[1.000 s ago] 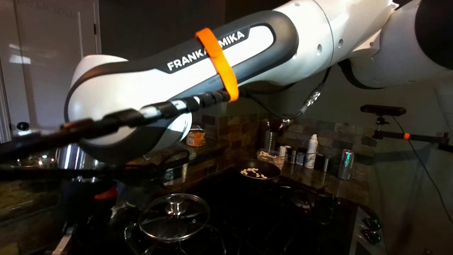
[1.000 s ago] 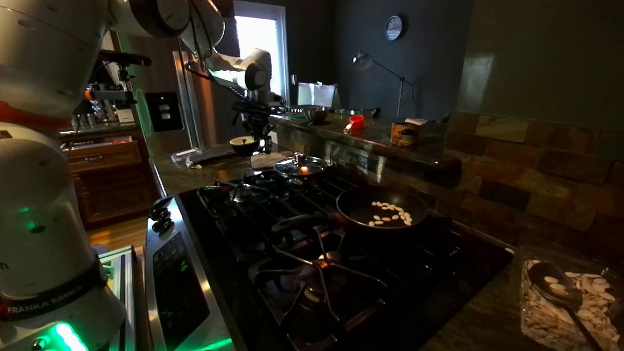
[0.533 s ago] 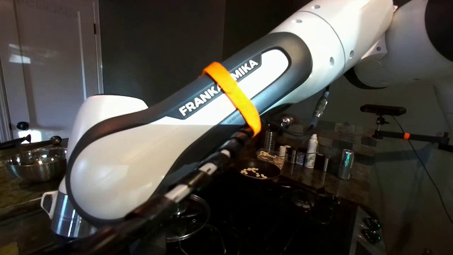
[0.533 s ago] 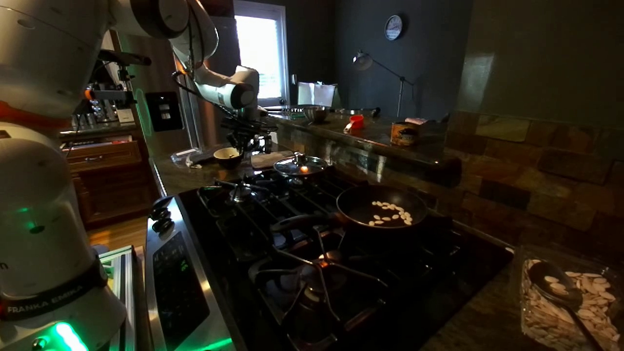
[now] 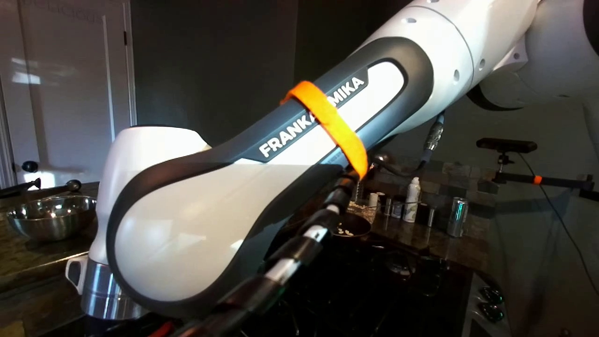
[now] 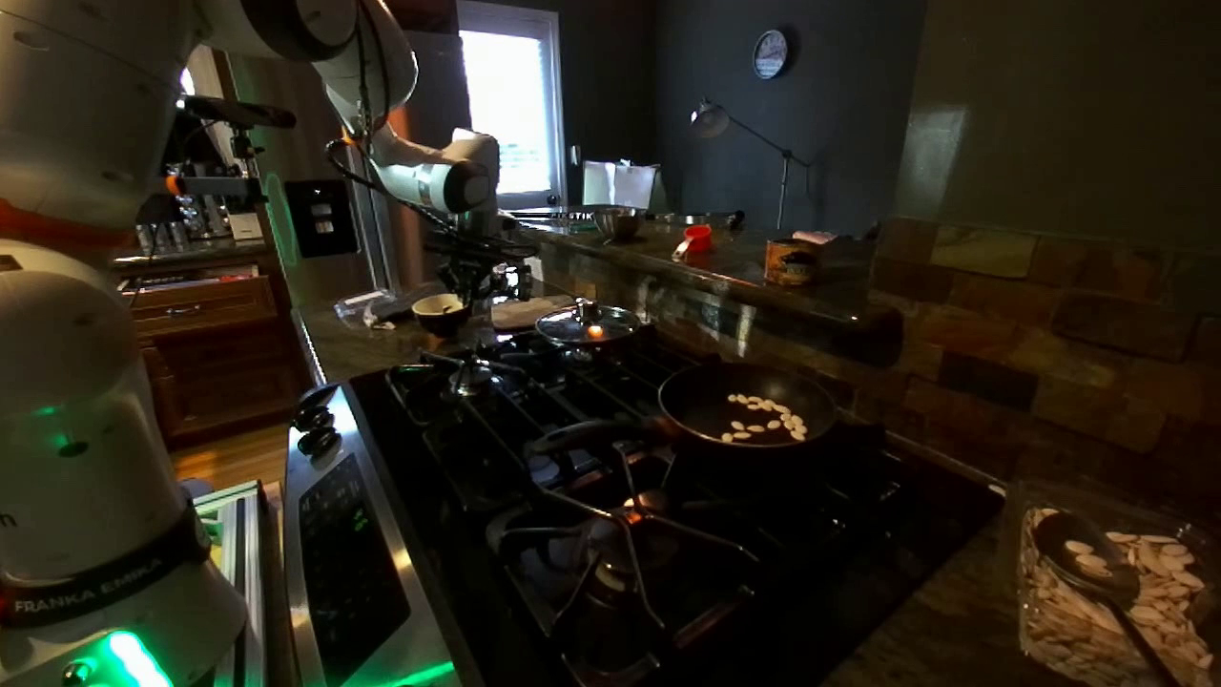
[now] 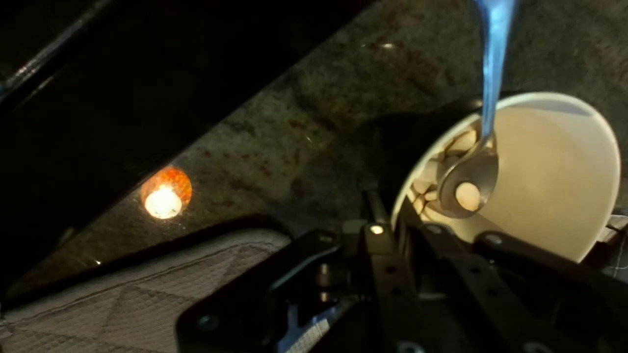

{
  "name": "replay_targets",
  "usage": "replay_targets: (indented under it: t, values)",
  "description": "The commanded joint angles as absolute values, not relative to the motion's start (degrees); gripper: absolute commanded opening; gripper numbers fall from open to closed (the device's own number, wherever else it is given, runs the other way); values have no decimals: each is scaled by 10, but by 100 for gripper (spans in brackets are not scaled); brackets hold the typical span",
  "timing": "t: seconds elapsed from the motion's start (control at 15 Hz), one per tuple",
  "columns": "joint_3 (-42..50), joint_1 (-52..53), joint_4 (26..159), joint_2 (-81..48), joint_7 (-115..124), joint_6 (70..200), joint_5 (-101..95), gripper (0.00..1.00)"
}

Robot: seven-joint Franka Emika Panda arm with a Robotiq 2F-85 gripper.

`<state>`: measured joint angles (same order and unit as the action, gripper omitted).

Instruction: Take the black bowl off of the top

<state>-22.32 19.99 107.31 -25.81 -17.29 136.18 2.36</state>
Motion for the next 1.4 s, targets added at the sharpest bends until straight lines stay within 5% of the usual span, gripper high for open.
replay_targets:
  t: [0.0, 0.4, 0.47, 0.53, 0.73, 1.2, 1.33]
  values:
    - [-208, 209, 1090, -239, -140, 1360, 2, 2]
    - [-201, 206, 1091, -246, -135, 1364, -7, 2]
    - [-201, 205, 1091, -246, -135, 1363, -6, 7]
    - [-202, 205, 1091, -246, -137, 1362, -4, 33]
    - [-209, 200, 1094, -236, -139, 1353, 8, 47]
    - [-184, 222, 1154, -124, -23, 1313, -41, 98]
    - [-189, 224, 1176, -89, -22, 1347, -80, 100]
